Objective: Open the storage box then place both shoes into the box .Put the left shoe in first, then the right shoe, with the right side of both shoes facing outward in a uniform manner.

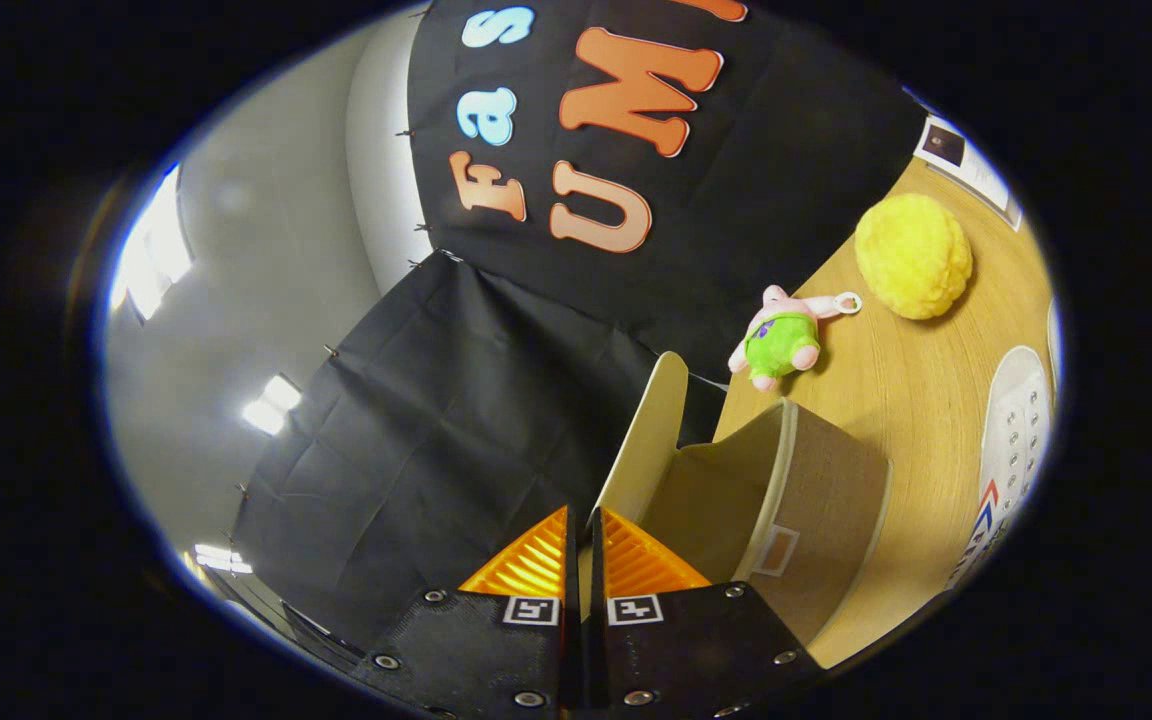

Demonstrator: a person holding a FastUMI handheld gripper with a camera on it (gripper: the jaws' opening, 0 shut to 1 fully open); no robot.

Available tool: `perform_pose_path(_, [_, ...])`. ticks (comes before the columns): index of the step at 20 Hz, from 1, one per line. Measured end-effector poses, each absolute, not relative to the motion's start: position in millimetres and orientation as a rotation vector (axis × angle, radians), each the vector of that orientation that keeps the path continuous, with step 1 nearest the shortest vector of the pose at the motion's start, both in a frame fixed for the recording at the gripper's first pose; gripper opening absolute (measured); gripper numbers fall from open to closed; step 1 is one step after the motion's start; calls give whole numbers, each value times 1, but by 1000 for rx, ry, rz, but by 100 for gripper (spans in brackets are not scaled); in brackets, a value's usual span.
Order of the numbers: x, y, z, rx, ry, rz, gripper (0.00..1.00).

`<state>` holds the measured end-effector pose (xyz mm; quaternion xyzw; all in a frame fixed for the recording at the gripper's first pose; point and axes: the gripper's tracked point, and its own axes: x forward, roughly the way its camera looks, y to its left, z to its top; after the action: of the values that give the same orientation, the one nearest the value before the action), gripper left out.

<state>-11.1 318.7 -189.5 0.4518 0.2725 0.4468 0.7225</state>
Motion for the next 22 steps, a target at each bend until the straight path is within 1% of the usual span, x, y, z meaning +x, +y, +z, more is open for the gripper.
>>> perform_pose_path(6, [-16, 348, -138, 923, 578, 985, 3])
perform_pose_path(11, [-26, 407, -104, 832, 567, 994, 3])
perform_pose_path(16, [-34, 477, -90, 742, 577, 980, 3])
perform_pose_path(18, [-36, 503, -89, 685, 579, 981, 7])
perform_pose_path(20, [-39, 528, -102, 591, 595, 998, 26])
perform_pose_path(21, [-39, 531, -108, 544, 591, 986, 51])
perform_pose_path(22, [-35, 527, -115, 501, 576, 962, 72])
